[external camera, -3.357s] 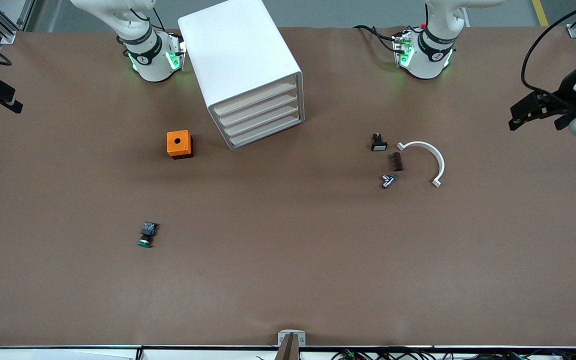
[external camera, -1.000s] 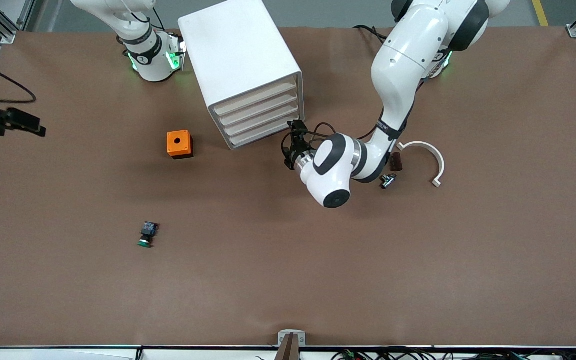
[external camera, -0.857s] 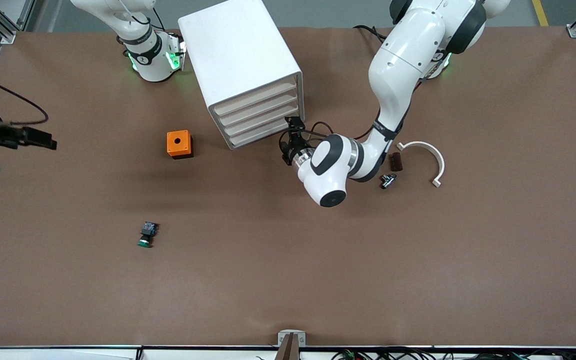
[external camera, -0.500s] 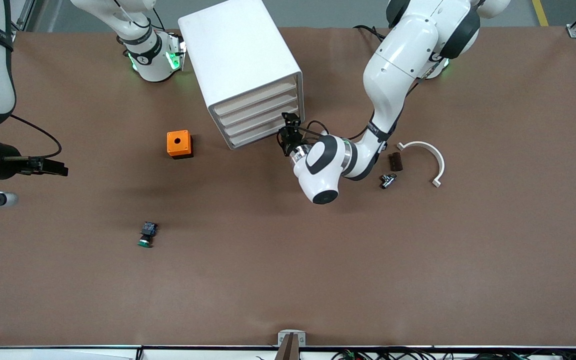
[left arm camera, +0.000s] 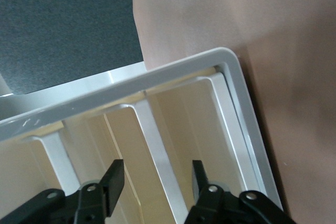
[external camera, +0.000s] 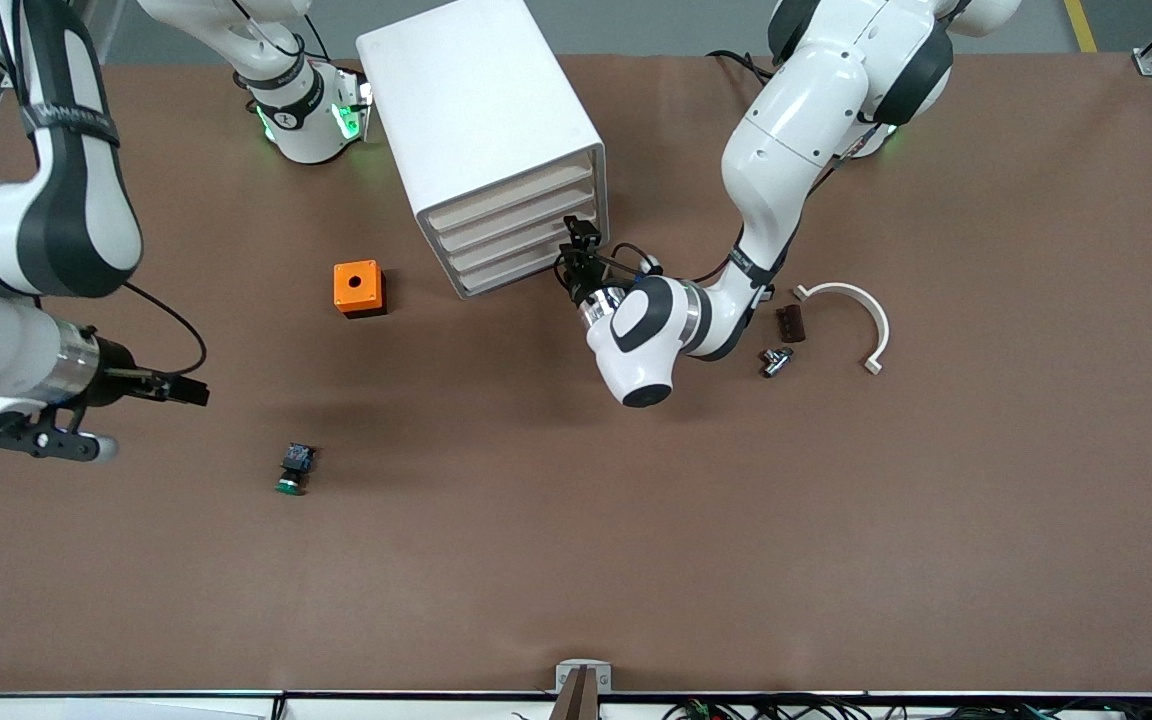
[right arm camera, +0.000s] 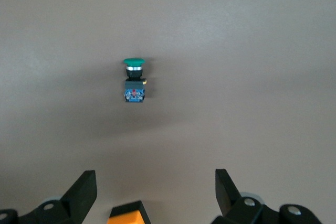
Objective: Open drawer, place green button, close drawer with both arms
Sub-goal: 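Grip the drawer handle with the left gripper while the right gripper reaches the button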
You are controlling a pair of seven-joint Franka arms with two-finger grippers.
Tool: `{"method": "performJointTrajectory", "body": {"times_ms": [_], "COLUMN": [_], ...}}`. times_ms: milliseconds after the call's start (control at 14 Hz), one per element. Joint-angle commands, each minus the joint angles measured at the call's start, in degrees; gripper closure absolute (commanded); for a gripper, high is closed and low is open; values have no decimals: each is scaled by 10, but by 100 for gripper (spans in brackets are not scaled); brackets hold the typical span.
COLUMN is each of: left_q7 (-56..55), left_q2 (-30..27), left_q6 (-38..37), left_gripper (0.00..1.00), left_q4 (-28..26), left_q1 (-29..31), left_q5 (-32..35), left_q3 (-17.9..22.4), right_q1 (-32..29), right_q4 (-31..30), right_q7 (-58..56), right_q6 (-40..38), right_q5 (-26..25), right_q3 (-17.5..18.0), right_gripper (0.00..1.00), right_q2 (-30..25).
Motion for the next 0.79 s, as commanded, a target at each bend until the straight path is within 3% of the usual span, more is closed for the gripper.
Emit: {"method": "performJointTrajectory", "body": {"times_ms": [0,286,714], "left_q7": [-14,-14,-31], "left_q2": [14,20,26], "left_q6": [-18,-19,-19], "left_gripper": [48,63,80], "left_q4": [10,9,9], "left_q1": [-10,-16,-21], "left_q5": [-11,-10,-10], "left_q3": [-1,-1,0], "right_q1": [7,25,54], "right_q4": [-29,-101,-98], "right_q7": [12,21,104], "right_q6": [64,191,254], "right_q5": [11,10,-43], "right_q3": [-1,-1,-2], "right_gripper": [0,0,0], "right_q2": [12,29,84]}}
